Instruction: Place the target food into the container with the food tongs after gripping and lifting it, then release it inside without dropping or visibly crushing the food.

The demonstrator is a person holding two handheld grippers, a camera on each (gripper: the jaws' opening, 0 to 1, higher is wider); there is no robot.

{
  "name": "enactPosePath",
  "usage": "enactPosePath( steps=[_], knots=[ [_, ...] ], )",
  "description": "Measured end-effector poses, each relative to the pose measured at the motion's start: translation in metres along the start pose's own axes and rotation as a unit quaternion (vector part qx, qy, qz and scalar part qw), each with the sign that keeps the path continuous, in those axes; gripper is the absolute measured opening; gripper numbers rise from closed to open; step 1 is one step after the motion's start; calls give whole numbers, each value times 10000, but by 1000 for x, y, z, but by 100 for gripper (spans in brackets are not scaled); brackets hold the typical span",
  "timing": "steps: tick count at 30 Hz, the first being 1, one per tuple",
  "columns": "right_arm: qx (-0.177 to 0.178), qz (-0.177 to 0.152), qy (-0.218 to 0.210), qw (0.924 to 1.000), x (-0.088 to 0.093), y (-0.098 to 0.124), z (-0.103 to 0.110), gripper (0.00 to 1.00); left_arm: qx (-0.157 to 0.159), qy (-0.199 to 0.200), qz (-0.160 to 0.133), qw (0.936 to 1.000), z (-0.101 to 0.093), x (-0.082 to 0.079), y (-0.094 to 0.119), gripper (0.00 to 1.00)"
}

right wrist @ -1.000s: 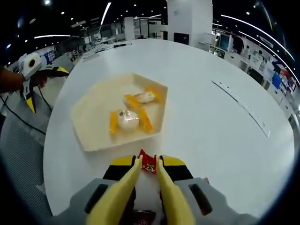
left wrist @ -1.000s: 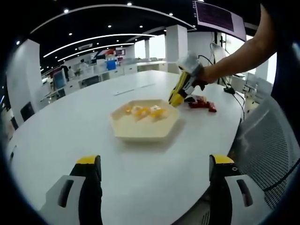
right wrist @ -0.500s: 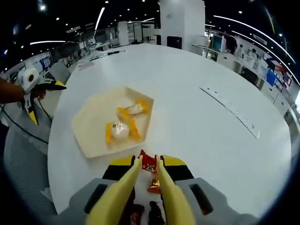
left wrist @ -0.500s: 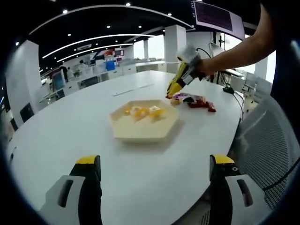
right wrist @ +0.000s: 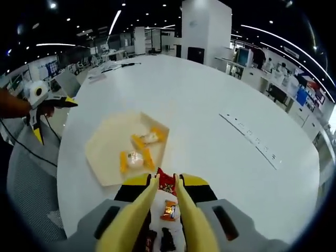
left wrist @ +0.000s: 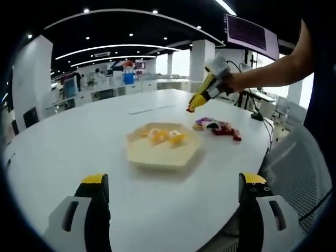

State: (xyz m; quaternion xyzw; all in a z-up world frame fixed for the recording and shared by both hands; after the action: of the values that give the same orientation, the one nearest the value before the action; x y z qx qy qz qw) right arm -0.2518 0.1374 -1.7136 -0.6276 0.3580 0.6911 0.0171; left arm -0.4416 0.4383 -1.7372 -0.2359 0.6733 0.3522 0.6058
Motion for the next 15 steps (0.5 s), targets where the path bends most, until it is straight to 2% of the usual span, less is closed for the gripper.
enactPosePath(
  steps=[7, 15],
  knots=[
    [10, -44, 46, 10000, -11, 1, 2, 20, -7, -39, 25, 10000, 0, 0, 1, 99],
    [-53, -85, 125, 9999, -25, -7, 9, 20, -44, -101, -3, 9999, 2, -2, 1, 99]
  ],
)
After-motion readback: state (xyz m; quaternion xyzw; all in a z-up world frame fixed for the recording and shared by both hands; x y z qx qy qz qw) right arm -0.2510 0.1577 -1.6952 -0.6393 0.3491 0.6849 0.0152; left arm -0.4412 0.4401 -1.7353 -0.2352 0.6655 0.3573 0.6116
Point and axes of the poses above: the point that each gripper's makers call its tool centre point, and the gripper's own axes: y roughly backward along the fingers, z roughly to its left, x roughly out of its underside, the point moved 6 cm from there along y, roughly backward along the fingers, and after that the axes turned 14 degrees about -z, right-handed, at the moved point
